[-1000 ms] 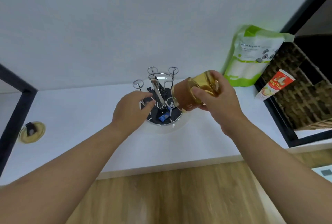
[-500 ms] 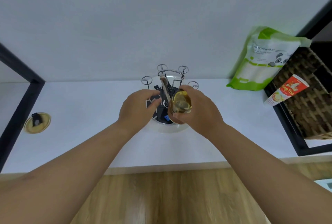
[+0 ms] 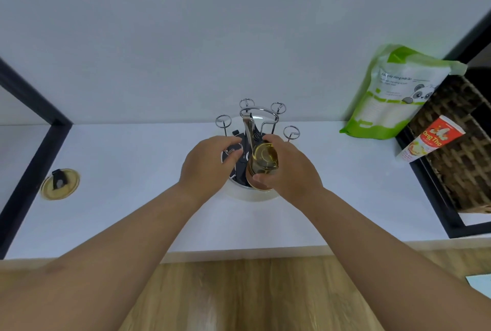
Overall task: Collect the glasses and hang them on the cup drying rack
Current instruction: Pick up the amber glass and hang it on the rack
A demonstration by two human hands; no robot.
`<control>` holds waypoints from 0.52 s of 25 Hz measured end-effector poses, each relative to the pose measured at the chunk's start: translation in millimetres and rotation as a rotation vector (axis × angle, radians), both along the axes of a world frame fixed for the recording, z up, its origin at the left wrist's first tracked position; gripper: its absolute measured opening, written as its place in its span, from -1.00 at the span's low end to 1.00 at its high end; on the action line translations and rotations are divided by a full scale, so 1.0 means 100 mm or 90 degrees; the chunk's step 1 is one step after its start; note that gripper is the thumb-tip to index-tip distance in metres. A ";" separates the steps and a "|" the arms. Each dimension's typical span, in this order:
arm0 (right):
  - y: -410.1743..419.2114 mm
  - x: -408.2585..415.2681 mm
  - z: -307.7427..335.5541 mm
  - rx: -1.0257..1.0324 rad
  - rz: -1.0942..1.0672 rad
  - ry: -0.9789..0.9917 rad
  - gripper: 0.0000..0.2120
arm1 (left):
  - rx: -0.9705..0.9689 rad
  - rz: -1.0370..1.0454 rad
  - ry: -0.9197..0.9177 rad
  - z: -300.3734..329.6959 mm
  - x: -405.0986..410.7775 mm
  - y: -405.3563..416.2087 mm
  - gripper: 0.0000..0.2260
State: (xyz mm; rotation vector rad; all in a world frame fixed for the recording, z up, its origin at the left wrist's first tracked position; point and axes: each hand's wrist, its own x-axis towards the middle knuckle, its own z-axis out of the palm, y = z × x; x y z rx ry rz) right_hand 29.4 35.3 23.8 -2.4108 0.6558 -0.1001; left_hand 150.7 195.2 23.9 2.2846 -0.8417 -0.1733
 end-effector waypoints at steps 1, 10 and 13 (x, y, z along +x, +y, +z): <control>0.00 0.00 0.00 -0.005 0.000 0.004 -0.16 | 0.003 -0.004 -0.002 0.00 0.01 0.00 -0.72; 0.17 -0.01 0.08 0.004 -0.006 0.043 0.02 | 0.053 -0.070 -0.046 0.01 0.21 0.03 -0.71; 0.23 -0.05 0.16 0.020 -0.011 0.022 0.04 | 0.099 -0.135 -0.106 0.07 0.45 0.05 -0.75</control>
